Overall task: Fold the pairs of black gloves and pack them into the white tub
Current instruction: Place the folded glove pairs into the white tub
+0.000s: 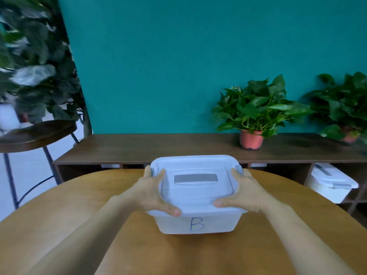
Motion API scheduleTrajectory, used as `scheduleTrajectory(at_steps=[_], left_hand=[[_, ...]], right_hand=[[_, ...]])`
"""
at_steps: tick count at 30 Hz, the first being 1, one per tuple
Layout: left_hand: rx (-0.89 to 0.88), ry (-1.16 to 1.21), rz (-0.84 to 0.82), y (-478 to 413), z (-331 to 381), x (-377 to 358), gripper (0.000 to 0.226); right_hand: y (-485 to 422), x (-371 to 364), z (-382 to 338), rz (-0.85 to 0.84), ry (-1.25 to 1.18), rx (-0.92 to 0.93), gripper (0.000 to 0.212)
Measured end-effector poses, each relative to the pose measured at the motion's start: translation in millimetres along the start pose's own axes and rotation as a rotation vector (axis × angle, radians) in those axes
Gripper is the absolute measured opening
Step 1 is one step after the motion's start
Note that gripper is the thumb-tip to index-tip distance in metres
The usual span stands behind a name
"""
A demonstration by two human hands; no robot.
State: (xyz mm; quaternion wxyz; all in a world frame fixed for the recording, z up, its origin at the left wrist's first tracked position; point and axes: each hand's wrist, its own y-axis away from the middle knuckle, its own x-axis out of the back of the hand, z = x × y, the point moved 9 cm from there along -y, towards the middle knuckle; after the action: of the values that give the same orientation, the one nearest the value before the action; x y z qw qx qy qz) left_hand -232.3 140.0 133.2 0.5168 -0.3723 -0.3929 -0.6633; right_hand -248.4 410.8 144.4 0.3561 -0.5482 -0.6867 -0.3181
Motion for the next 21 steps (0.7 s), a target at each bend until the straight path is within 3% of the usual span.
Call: scheduleTrajectory(at_steps=[6, 12, 16, 21], left_hand=[[0.084, 0.013, -0.021, -35, -59, 53, 0.177], [0.113, 0.010, -0.023, -81, -114, 90, 0.175], [0.136, 0.041, -0.026, -103, -158, 103, 0.157], [0.153, 0.055, -0.072, -113, -192, 99, 0.159]], right_hand=[[-70, -11, -59, 0.006, 0.006, 0.010, 0.125], [-140, -36, -96, -0.020, 0.020, -0.005, 0.134], [-171, -55, -121, -0.032, 0.024, -0.001, 0.122], [-194, -85, -132, -0.081, 0.041, -0.035, 0.118]])
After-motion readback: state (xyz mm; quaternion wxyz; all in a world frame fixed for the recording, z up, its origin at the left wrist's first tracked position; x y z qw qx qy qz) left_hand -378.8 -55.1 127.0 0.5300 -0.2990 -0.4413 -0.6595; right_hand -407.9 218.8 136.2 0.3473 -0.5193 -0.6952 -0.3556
